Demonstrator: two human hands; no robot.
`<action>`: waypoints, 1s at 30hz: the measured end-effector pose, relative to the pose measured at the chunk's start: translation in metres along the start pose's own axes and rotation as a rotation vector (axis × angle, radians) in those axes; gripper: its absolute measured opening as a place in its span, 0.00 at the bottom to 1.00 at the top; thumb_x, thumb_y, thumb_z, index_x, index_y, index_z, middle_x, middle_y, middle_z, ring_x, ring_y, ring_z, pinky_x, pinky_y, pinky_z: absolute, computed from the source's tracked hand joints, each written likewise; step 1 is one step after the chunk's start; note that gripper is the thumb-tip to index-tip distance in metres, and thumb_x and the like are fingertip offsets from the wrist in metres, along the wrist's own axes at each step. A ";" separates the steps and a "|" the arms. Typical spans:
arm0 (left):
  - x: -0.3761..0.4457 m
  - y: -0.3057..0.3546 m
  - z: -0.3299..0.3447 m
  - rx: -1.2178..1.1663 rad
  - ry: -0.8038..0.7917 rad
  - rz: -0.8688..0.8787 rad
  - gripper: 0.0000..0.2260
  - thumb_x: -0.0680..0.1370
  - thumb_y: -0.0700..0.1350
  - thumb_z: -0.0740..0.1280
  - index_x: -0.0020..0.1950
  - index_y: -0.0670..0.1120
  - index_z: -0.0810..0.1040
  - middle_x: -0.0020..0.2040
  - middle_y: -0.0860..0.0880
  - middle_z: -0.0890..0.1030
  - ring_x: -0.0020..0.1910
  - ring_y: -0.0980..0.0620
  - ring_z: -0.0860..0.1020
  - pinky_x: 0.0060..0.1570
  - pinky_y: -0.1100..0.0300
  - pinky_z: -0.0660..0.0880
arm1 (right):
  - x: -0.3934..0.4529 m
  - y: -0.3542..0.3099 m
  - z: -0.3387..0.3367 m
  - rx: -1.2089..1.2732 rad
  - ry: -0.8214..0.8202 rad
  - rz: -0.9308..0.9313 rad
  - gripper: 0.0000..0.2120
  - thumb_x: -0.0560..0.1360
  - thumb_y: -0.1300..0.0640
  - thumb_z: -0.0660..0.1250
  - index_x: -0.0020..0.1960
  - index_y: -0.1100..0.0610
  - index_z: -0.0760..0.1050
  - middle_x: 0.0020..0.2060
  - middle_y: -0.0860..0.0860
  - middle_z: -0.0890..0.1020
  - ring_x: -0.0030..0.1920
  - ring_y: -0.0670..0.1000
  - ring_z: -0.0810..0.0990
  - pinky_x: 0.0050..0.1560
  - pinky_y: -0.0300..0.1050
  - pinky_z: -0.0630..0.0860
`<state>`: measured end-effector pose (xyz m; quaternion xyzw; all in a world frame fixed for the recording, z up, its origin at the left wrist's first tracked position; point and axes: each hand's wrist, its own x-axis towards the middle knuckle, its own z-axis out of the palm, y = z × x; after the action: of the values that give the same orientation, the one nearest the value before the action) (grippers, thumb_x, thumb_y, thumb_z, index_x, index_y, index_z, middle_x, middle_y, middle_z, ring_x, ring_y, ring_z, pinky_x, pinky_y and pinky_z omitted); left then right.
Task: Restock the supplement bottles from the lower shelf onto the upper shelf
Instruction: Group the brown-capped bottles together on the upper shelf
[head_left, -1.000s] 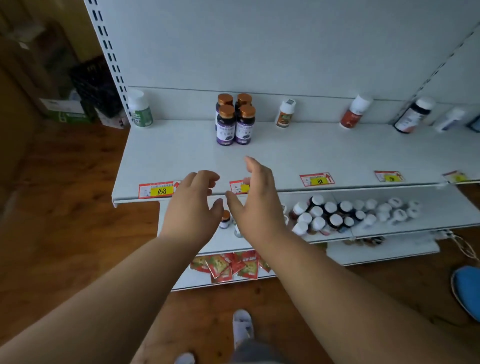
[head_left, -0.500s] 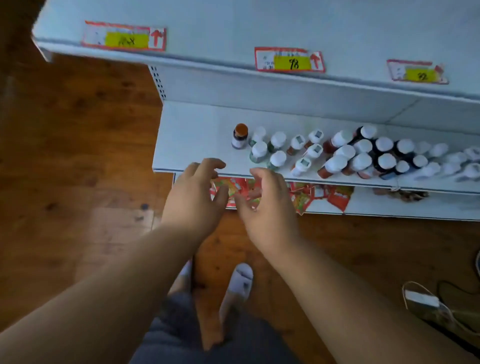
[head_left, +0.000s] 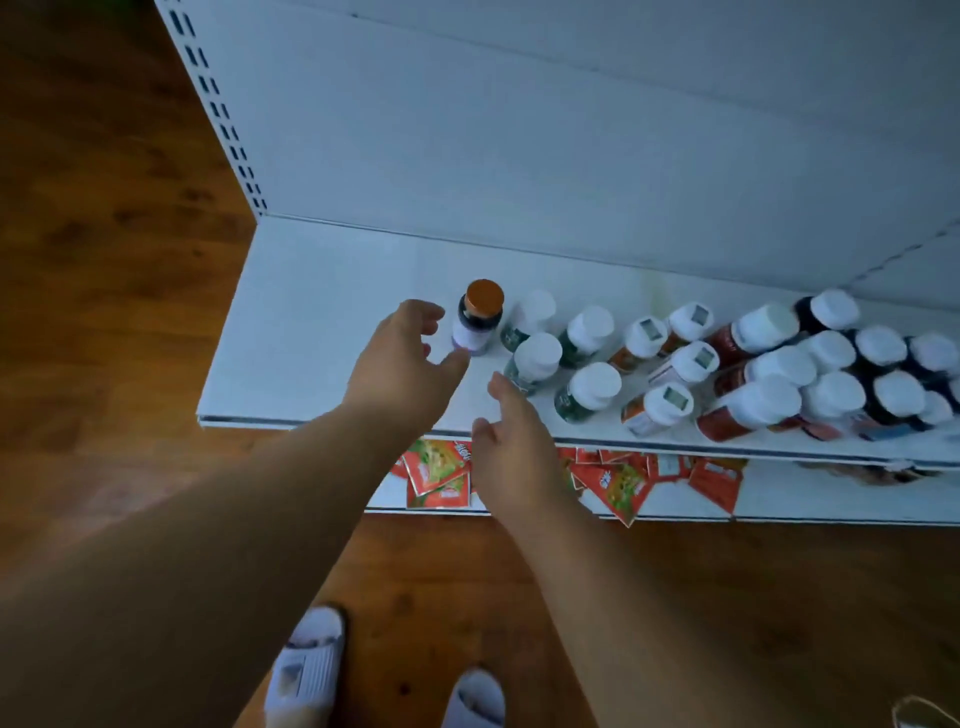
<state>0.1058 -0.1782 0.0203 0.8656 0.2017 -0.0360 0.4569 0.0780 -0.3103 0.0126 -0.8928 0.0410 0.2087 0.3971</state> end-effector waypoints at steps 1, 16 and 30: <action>0.013 0.003 0.004 -0.013 0.008 0.008 0.24 0.76 0.53 0.71 0.70 0.52 0.69 0.65 0.53 0.75 0.57 0.54 0.76 0.53 0.58 0.73 | 0.008 0.002 0.001 0.000 -0.002 0.006 0.25 0.83 0.56 0.59 0.78 0.48 0.59 0.75 0.50 0.68 0.73 0.53 0.69 0.70 0.51 0.70; 0.047 0.001 0.015 -0.153 0.021 0.079 0.16 0.78 0.50 0.69 0.66 0.53 0.74 0.54 0.54 0.79 0.51 0.53 0.78 0.48 0.60 0.73 | 0.040 0.016 0.024 0.385 0.041 0.040 0.19 0.83 0.55 0.57 0.73 0.48 0.64 0.67 0.44 0.72 0.60 0.51 0.80 0.63 0.58 0.76; -0.195 0.116 -0.169 -0.585 -0.102 -0.234 0.09 0.82 0.50 0.64 0.59 0.52 0.79 0.53 0.47 0.84 0.51 0.51 0.84 0.61 0.45 0.78 | -0.206 -0.110 -0.076 0.597 -0.156 -0.038 0.15 0.71 0.47 0.71 0.55 0.49 0.74 0.50 0.52 0.83 0.44 0.54 0.85 0.41 0.47 0.79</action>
<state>-0.0494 -0.1623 0.2563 0.6656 0.2786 -0.0723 0.6886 -0.0573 -0.3102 0.2178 -0.7184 0.0530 0.2479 0.6478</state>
